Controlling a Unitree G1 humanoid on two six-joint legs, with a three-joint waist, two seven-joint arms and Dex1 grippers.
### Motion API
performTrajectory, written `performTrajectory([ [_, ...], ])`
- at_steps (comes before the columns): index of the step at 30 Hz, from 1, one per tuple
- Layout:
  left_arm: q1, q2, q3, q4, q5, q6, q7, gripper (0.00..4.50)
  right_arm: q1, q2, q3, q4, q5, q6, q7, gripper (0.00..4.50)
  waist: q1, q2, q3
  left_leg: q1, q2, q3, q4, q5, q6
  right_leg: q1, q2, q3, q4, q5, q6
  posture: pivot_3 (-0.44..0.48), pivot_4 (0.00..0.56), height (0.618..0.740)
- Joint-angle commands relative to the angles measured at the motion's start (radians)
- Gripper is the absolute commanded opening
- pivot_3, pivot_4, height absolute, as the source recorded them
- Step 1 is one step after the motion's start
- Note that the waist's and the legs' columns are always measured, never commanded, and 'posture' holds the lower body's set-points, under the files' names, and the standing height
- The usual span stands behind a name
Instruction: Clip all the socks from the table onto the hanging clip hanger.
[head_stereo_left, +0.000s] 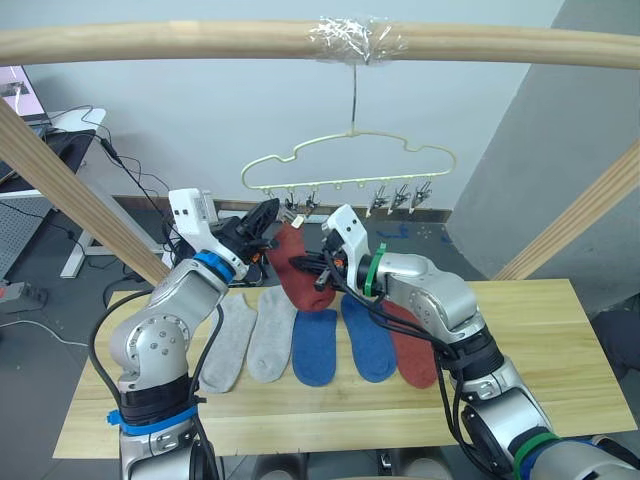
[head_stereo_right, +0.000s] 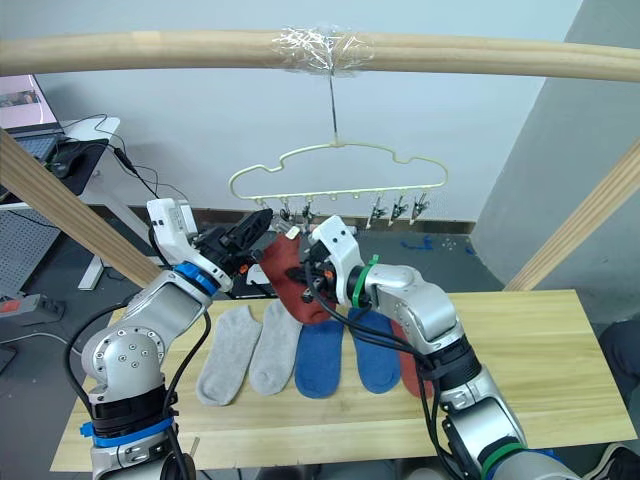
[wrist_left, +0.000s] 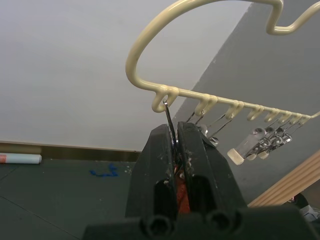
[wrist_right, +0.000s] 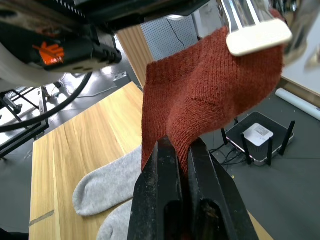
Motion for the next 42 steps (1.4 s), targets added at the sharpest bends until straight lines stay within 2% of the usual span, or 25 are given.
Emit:
performTrajectory([
  [1,0.009,0.01,0.005,-0.049,-0.022,-0.013,-0.007,0.01,-0.023,0.008,-0.03,-0.022,0.027,-0.005,0.011,0.0,0.0,0.0,0.0,0.0,0.0,0.0,0.0,0.0,0.0,0.0,0.0,0.0,0.0,0.0,0.0,-0.015,0.202,0.74],
  [8,0.022,0.019,-0.007,-0.063,-0.005,-0.028,-0.014,0.01,-0.026,0.02,-0.026,-0.015,0.024,-0.005,0.01,0.0,0.002,0.0,0.0,-0.001,0.0,0.0,0.0,0.0,0.0,-0.001,0.0,0.0,0.0,0.0,0.0,-0.005,0.197,0.74],
  [11,0.03,0.025,-0.001,-0.067,-0.01,-0.029,-0.019,0.74,-0.026,0.027,-0.021,-0.015,0.023,-0.005,0.01,0.0,0.004,0.0,0.0,-0.001,0.0,0.0,0.0,0.0,0.0,-0.002,0.0,0.0,0.0,0.0,0.0,-0.003,0.197,0.74],
  [23,0.041,0.054,0.013,-0.074,-0.027,-0.027,-0.019,4.35,-0.031,0.082,-0.013,-0.001,0.023,-0.005,-0.002,0.0,0.004,0.0,0.0,-0.009,0.0,-0.001,0.001,0.002,-0.003,-0.009,0.0,-0.001,0.001,0.0,-0.001,0.008,0.199,0.74],
  [24,0.041,0.058,0.013,-0.074,-0.025,-0.029,-0.019,4.47,-0.03,0.092,-0.018,0.0,0.03,0.003,-0.005,0.0,0.004,0.0,0.0,-0.009,0.0,-0.001,0.001,0.002,-0.003,-0.009,0.0,-0.001,0.001,0.0,-0.001,0.008,0.199,0.74],
  [33,0.064,0.104,-0.027,-0.092,0.028,-0.062,-0.062,4.47,-0.034,0.185,-0.107,0.085,0.079,0.062,-0.064,0.0,0.007,0.0,0.0,-0.009,0.0,-0.001,0.001,0.002,-0.003,-0.009,0.0,-0.001,0.001,0.001,-0.001,0.017,0.203,0.74],
  [34,0.07,0.111,-0.033,-0.097,0.036,-0.068,-0.071,4.5,-0.035,0.186,-0.111,0.089,0.08,0.061,-0.064,0.52,0.008,0.0,0.0,-0.009,0.0,-0.001,0.001,0.002,-0.003,-0.009,0.0,-0.001,0.001,0.001,-0.001,0.017,0.203,0.74],
  [39,0.094,0.131,-0.046,-0.11,0.067,-0.091,-0.103,4.5,-0.011,0.16,-0.117,0.053,0.08,0.076,-0.06,2.1,0.009,0.0,0.0,-0.01,0.0,-0.001,0.0,0.002,-0.003,-0.009,0.0,-0.001,0.001,0.001,-0.001,0.018,0.204,0.74],
  [42,0.112,0.163,-0.071,-0.124,0.12,-0.12,-0.142,4.5,0.045,0.09,-0.104,-0.024,0.076,0.093,-0.041,3.07,0.011,0.0,0.0,-0.01,0.0,-0.001,0.0,0.002,-0.003,-0.009,0.0,-0.001,0.001,0.001,-0.001,0.017,0.203,0.74],
])
